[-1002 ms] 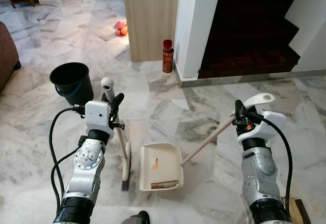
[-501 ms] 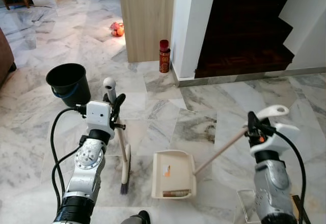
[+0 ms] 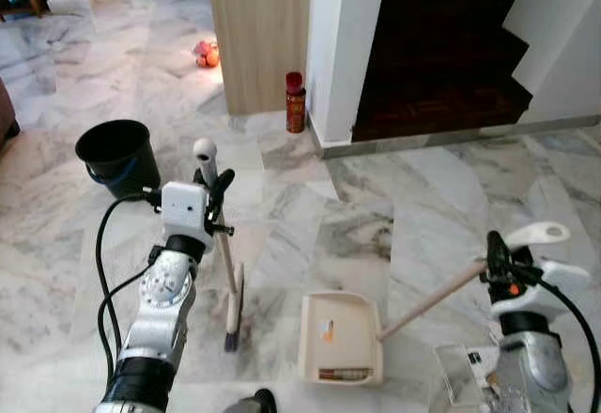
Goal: Sweep floor
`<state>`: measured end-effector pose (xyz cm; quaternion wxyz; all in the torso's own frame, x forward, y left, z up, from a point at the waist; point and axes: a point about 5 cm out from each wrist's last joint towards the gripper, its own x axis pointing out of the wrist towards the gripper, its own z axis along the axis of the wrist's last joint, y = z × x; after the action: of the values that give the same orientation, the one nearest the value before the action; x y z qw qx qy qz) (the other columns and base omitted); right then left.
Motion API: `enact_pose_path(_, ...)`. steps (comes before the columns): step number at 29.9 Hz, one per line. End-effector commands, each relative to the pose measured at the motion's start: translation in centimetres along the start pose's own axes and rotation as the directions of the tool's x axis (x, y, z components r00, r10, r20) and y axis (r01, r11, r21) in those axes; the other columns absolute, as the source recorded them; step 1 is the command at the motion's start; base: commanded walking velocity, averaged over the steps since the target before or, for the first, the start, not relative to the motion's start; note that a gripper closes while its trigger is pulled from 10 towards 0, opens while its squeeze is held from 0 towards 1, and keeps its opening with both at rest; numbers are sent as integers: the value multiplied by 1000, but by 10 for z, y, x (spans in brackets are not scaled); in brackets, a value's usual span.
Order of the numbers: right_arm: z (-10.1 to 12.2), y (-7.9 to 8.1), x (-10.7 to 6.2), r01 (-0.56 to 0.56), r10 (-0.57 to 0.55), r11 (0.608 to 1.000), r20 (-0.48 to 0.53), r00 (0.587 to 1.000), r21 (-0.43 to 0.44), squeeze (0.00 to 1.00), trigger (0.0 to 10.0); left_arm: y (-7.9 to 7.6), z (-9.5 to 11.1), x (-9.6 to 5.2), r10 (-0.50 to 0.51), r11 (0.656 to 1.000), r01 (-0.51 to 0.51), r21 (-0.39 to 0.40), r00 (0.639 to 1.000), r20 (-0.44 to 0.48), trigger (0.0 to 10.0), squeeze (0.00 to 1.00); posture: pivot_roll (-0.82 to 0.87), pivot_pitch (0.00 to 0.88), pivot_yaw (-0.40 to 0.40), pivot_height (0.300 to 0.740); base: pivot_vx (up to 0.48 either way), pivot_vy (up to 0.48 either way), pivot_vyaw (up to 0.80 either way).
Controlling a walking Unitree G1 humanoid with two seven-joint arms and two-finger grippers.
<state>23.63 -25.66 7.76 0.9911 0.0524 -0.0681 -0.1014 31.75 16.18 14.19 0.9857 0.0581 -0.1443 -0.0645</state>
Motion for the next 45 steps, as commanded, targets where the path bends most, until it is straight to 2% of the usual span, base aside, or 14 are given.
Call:
enact_pose_path(1, 13, -4, 1, 19, -19, 1000, 54, 998, 6, 0, 10000, -1, 8, 5, -10, 1000, 9, 8, 999, 47, 10000, 0, -33, 93, 32, 740, 0, 0, 0)
enact_pose_path(3, 14, -8, -11, 38, -38, 999, 49, 998, -1, 0, 10000, -2, 8, 6, -13, 1000, 13, 6, 999, 47, 10000, 0, -40, 93, 35, 740, 0, 0, 0)
enact_pose_path(4, 14, -8, -11, 38, -38, 999, 49, 998, -1, 0, 10000, -2, 8, 6, -13, 1000, 13, 6, 999, 47, 10000, 0, -40, 93, 35, 740, 0, 0, 0)
enact_pose_path(6, 16, -12, -25, 53, -53, 999, 44, 998, -1, 0, 10000, -3, 8, 6, -17, 1000, 17, 3, 999, 46, 10000, 0, -42, 93, 36, 740, 0, 0, 0)
enact_pose_path(19, 30, -12, -66, 61, -61, 998, 24, 998, -21, 0, 10000, -3, 7, 8, -20, 1000, 20, 2, 999, 47, 10000, 0, -51, 88, 37, 740, 0, 0, 0)
enact_pose_path(22, 37, -5, -75, 0, 0, 1000, 33, 999, -16, 0, 10000, -3, 7, 9, -22, 1000, 22, 3, 999, 47, 10000, 0, -55, 87, 39, 740, 0, 0, 0)
enact_pose_path(23, 38, 0, -80, -54, 55, 999, 16, 998, -4, 0, 10000, -3, 7, 9, -24, 1000, 24, 3, 999, 48, 10000, 0, -55, 86, 40, 740, 0, 0, 0)
enact_pose_path(25, 38, 2, -82, -73, 73, 997, 6, 997, -2, 0, 10000, -3, 7, 10, -25, 1000, 25, 3, 999, 48, 10000, 0, -57, 87, 42, 740, 0, 0, 0)
enact_pose_path(27, 40, 13, -89, -161, 162, 986, -23, 986, 38, 0, 10000, -2, 8, 10, -28, 1000, 28, 4, 998, 49, 10000, 0, -56, 87, 46, 740, 0, 0, 0)
enact_pose_path(28, 40, 13, -89, -161, 162, 986, -23, 986, 38, 0, 10000, -2, 8, 10, -28, 1000, 28, 4, 998, 49, 10000, 0, -56, 87, 46, 740, 0, 0, 0)
enact_pose_path(30, 46, 27, -96, -256, 260, 963, -34, 965, 85, 0, 10000, -2, 8, 10, -31, 1000, 31, 5, 998, 48, 10000, 0, -59, 87, 49, 740, 0, 0, 0)
enact_pose_path(36, 56, 47, -101, -374, 383, 915, -31, 923, 153, 0, 10000, -2, 7, 11, -36, 999, 35, 7, 998, 47, 10000, 0, -60, 85, 52, 740, 0, 0, 0)
enact_pose_path(39, 68, 66, -98, -470, 475, 864, 15, 880, 179, 0, 10000, -3, 8, 12, -40, 999, 40, 6, 998, 49, 10000, 0, -58, 84, 52, 740, 0, 0, 0)
enact_pose_path(45, 75, 72, -103, -517, 525, 830, 18, 851, 210, 0, 10000, -3, 8, 11, -45, 999, 44, 6, 998, 49, 10000, 0, -60, 83, 55, 740, 0, 0, 0)
